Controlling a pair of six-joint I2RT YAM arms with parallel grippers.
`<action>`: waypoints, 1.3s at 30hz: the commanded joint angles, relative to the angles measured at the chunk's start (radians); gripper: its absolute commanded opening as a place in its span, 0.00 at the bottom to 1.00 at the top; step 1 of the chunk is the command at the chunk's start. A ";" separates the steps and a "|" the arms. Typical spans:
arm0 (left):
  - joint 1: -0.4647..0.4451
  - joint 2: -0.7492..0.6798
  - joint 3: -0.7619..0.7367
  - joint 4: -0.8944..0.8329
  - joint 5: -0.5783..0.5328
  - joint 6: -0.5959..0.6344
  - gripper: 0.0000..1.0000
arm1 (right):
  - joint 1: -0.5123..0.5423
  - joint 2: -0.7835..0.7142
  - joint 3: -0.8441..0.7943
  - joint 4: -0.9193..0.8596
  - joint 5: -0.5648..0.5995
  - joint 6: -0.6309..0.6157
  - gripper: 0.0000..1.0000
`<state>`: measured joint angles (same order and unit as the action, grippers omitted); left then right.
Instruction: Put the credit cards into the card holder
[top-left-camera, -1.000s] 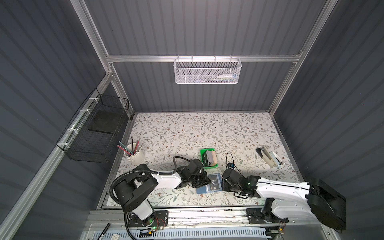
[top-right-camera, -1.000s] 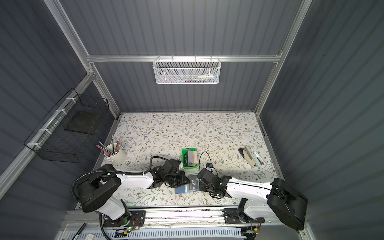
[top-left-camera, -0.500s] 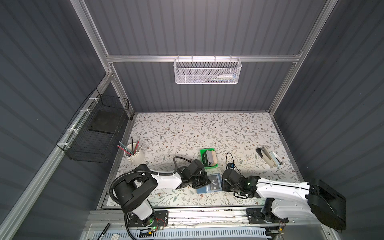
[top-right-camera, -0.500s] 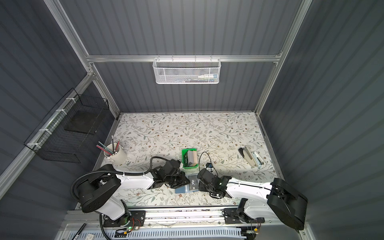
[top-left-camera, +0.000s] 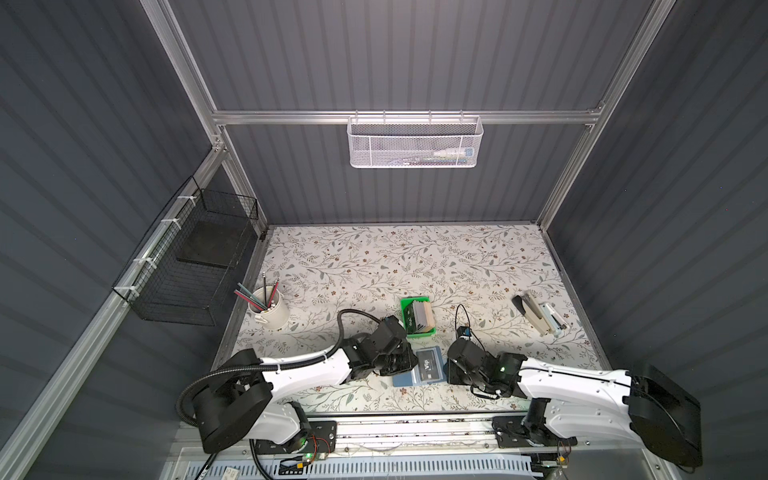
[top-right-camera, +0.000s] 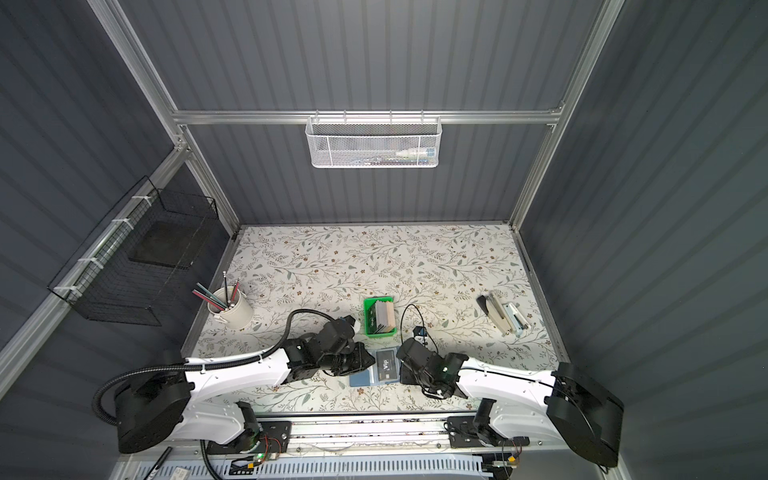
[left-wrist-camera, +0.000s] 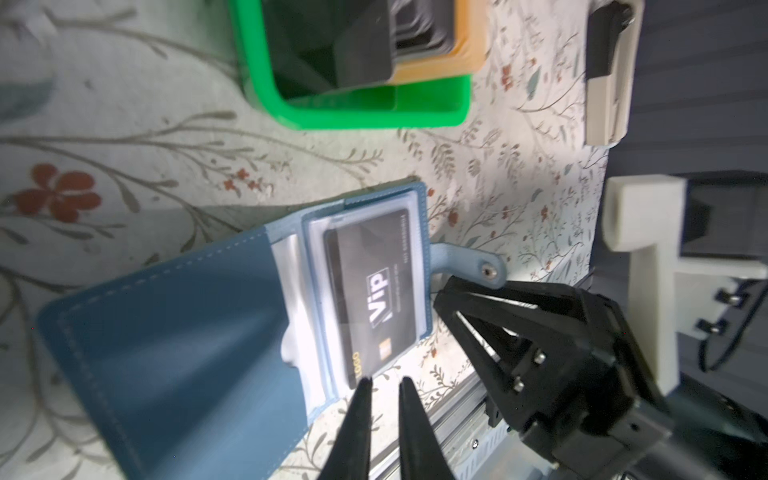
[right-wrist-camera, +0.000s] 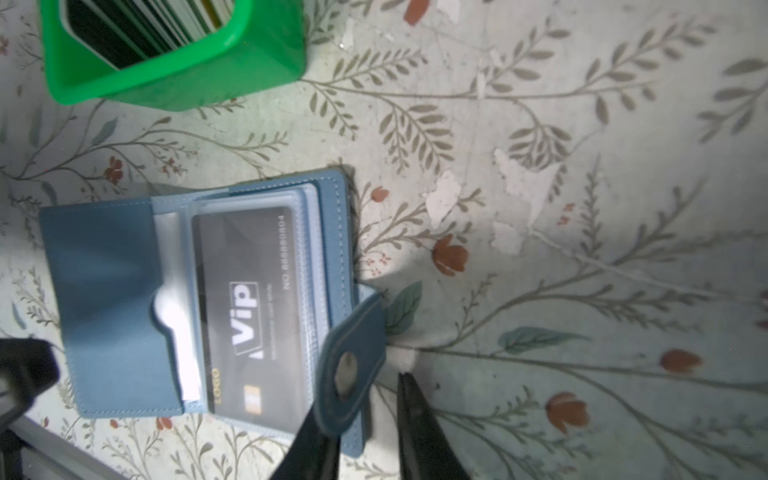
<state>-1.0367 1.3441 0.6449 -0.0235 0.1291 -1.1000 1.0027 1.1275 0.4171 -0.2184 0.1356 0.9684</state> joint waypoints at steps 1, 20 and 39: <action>-0.026 -0.035 0.022 -0.046 -0.091 0.010 0.16 | 0.005 -0.055 -0.004 -0.035 0.008 -0.032 0.35; -0.079 0.004 0.078 -0.048 -0.204 -0.002 0.16 | -0.003 -0.279 0.025 -0.141 0.180 -0.138 0.99; -0.077 -0.099 0.072 -0.004 -0.142 0.211 0.20 | -0.010 -0.217 0.235 -0.347 0.177 -0.183 0.99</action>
<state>-1.1118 1.2755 0.7063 -0.0414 -0.0437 -0.9668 0.9958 0.9028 0.6044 -0.4934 0.3019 0.7639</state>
